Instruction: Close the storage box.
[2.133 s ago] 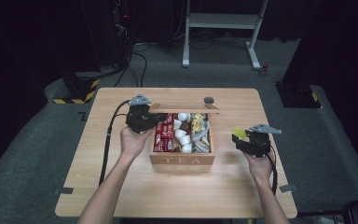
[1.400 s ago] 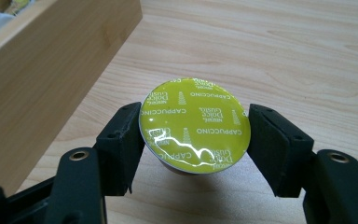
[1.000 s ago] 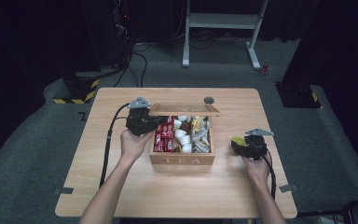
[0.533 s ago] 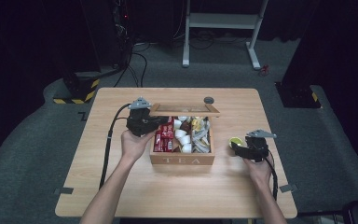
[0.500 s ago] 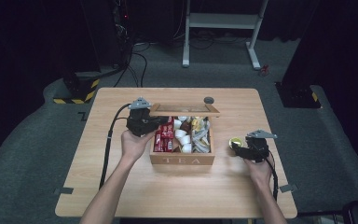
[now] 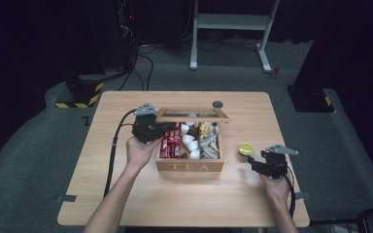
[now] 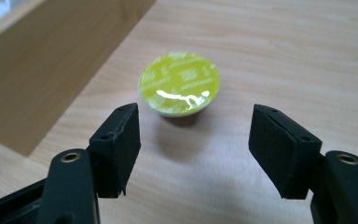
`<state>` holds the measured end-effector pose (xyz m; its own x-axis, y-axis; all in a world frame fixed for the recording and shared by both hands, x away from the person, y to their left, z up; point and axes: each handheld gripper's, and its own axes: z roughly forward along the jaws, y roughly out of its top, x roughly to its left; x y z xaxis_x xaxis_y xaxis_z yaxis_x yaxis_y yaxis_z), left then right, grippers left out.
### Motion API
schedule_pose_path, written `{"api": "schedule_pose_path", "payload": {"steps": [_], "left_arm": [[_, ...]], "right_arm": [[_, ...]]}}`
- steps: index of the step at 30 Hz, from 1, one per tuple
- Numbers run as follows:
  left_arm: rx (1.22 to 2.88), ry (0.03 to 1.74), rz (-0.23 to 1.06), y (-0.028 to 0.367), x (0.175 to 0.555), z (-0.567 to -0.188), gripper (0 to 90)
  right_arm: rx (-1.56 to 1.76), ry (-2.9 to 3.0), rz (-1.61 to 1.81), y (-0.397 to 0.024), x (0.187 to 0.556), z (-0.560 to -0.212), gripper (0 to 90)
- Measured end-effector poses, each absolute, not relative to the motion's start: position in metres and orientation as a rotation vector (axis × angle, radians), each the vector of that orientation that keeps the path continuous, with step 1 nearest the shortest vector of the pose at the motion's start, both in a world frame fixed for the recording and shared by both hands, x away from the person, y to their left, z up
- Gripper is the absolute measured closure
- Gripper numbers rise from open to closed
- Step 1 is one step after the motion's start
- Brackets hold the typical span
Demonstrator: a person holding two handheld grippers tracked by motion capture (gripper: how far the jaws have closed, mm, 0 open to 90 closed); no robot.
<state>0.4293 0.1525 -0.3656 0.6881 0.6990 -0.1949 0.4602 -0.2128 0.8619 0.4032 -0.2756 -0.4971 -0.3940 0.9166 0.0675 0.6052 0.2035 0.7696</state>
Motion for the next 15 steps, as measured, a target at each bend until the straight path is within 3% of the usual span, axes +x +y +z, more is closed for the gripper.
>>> {"api": "schedule_pose_path", "payload": {"steps": [15], "left_arm": [[1.864, 0.895, 0.28, 0.152, 0.426, -0.368, 85.1]], "right_arm": [[1.452, 2.077, 0.968, -0.283, 0.393, -0.514, 37.9]]}}
